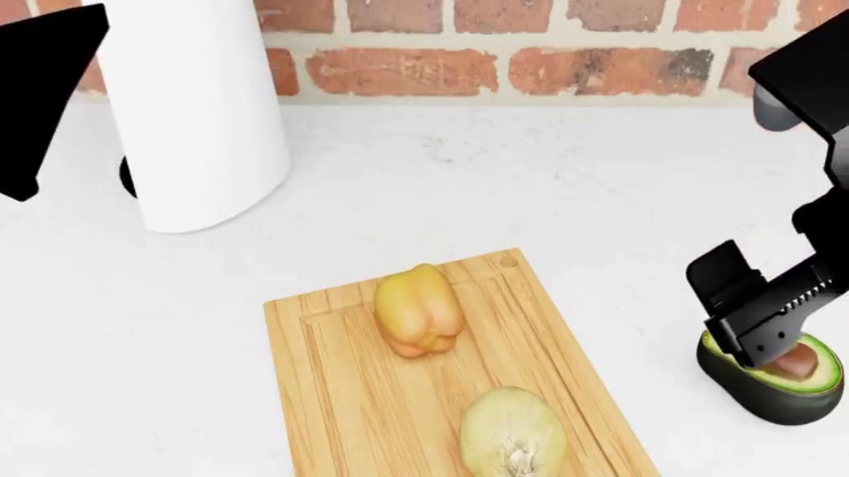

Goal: Place the avocado, onion, tomato and bell pepper on the cutting board.

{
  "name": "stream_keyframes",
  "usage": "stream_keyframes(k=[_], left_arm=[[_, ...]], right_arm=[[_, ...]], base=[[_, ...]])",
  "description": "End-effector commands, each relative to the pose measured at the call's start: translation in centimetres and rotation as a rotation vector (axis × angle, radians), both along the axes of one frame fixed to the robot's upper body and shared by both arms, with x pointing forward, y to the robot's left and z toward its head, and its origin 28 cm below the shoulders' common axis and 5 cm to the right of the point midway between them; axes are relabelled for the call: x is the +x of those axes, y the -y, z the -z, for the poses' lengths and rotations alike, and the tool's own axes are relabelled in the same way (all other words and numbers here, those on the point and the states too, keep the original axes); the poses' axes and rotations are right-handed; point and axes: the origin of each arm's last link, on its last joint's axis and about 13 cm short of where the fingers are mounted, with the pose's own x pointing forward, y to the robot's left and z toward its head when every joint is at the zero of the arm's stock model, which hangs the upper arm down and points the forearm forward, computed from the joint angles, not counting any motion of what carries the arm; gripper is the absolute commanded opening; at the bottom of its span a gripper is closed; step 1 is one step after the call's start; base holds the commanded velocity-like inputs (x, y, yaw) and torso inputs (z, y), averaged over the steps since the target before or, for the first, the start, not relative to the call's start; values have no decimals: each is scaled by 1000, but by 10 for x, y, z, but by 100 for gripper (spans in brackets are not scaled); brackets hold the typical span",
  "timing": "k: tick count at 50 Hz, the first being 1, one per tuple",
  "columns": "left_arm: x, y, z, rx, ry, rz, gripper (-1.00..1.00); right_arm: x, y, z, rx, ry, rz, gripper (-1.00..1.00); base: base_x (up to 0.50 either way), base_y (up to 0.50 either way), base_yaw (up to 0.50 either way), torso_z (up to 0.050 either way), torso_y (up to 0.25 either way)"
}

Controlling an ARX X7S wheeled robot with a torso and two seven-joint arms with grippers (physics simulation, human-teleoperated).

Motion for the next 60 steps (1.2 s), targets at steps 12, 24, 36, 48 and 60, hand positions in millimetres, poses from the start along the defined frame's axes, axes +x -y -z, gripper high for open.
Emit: stream_keyframes(k=[12,24,36,48,60], left_arm=[[-1,0,-2,9,10,-6,100],[-2,0,-4,10,16,-6,100],[0,0,-4,11,18,-9,100],[-1,0,-3,12,17,-12,100],[-2,0,-3,14,18,-16,100]], right_arm=[[7,4,21,-24,-68,-2,100],[6,9,31,-36,-103,19,100],[8,7,48,-43,-147,9,100],[11,7,63,-39,-175,15,100],[14,6,77,-49,-211,11,100]], base=[[0,0,0,0,0],[0,0,0,0,0],[0,0,0,0,0],[0,0,0,0,0],[0,0,0,0,0]])
